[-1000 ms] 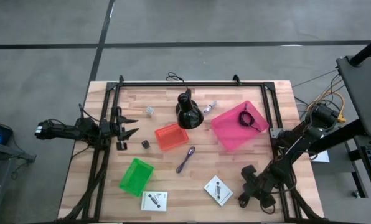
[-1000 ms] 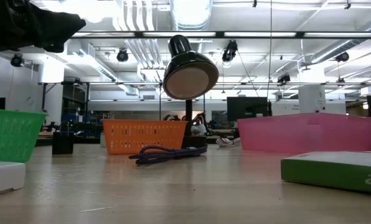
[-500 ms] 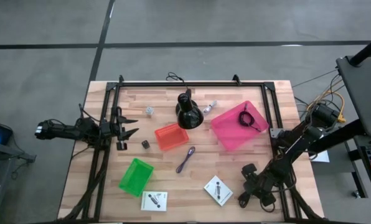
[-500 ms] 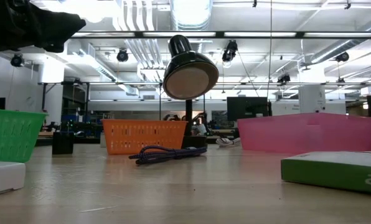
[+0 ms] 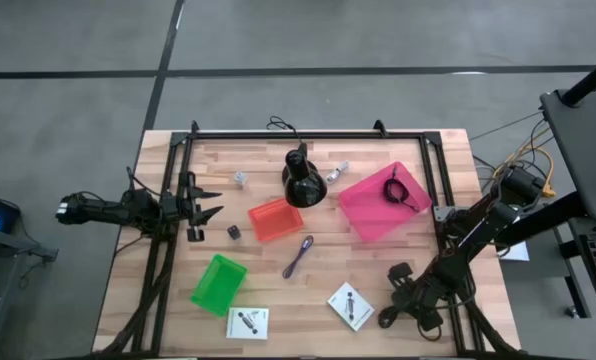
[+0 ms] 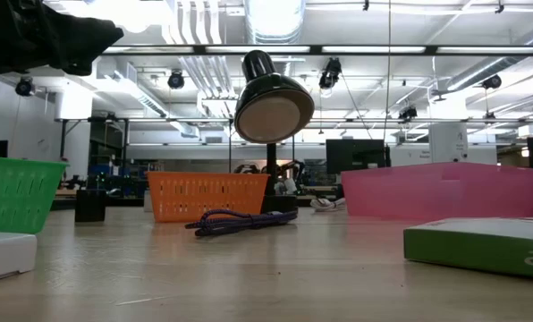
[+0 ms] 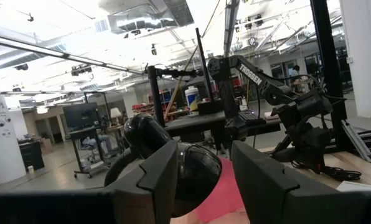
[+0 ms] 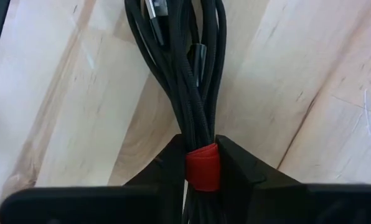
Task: Pick and place items into bin
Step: Put the black charger cable into the pink bin
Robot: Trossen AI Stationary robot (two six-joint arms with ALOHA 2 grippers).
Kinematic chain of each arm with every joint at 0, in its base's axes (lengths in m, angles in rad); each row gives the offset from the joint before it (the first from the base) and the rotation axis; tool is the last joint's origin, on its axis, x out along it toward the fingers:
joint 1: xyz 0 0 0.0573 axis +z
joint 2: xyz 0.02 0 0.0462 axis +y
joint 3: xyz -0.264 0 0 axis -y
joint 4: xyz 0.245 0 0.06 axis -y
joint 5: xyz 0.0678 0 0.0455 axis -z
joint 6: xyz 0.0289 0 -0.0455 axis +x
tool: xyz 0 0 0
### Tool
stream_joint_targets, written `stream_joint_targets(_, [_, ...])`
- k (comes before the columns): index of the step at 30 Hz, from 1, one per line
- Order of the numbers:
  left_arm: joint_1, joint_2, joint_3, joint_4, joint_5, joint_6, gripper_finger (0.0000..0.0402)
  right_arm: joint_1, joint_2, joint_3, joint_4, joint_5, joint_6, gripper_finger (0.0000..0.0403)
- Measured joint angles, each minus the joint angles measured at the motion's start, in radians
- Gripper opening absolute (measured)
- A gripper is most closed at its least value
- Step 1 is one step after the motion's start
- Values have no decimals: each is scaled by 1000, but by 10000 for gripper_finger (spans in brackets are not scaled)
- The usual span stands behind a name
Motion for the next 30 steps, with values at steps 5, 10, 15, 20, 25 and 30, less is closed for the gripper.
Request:
stream_joint_targets(5, [0,0,0,0,0,0,137,-1,-3,9,-14,-3,-3,59])
stream_joint_targets(10, [0,0,0,0,0,0,137,-1,-3,69,-44,3,-70,54])
stream_joint_targets(15, [0,0,0,0,0,0,137,-1,-4,163,-166,60,-115,54])
stream_joint_targets(20, [0,0,0,0,-2,0,137,-1,-4,256,-338,87,-150,54])
stream_joint_targets(25, [0,0,0,0,-4,1,137,-2,-5,342,-463,146,-208,53])
stream_joint_targets(30, [0,0,0,0,-46,1,137,-45,-6,406,-570,194,-109,53])
